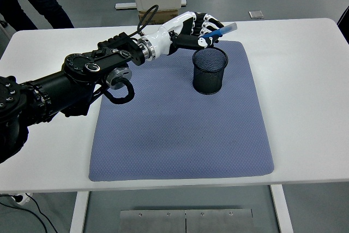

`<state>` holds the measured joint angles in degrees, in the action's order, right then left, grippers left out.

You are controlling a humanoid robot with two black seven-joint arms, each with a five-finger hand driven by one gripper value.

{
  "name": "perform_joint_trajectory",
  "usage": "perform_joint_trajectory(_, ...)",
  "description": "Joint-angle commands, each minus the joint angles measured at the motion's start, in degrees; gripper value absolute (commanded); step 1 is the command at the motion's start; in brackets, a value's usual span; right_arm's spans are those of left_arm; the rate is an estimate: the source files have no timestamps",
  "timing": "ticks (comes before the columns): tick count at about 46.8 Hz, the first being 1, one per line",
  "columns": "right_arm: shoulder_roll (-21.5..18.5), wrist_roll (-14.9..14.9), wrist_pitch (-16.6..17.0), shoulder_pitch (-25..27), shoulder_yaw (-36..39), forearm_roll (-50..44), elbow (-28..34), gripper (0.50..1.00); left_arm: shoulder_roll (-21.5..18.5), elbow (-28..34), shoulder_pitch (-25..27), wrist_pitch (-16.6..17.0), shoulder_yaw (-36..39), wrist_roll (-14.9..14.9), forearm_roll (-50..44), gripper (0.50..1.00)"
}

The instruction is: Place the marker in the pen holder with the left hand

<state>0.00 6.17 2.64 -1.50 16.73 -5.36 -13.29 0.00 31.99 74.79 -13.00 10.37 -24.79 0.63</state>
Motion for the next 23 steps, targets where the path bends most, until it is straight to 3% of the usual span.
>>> perform_joint_trajectory(1, 0.0, 0.0, 0.0, 0.0, 0.0, 0.0, 0.0, 1.000, 0.0, 0.0, 0.0, 0.4, -0.3, 0.0, 0.0, 0.522)
perform_joint_trajectory(23, 0.0, 0.1, 0.0, 0.0, 0.1, 0.0, 0.0, 1.000, 0.0, 0.3, -0.5, 0.7, -1.8, -0.1, 0.0, 0.522)
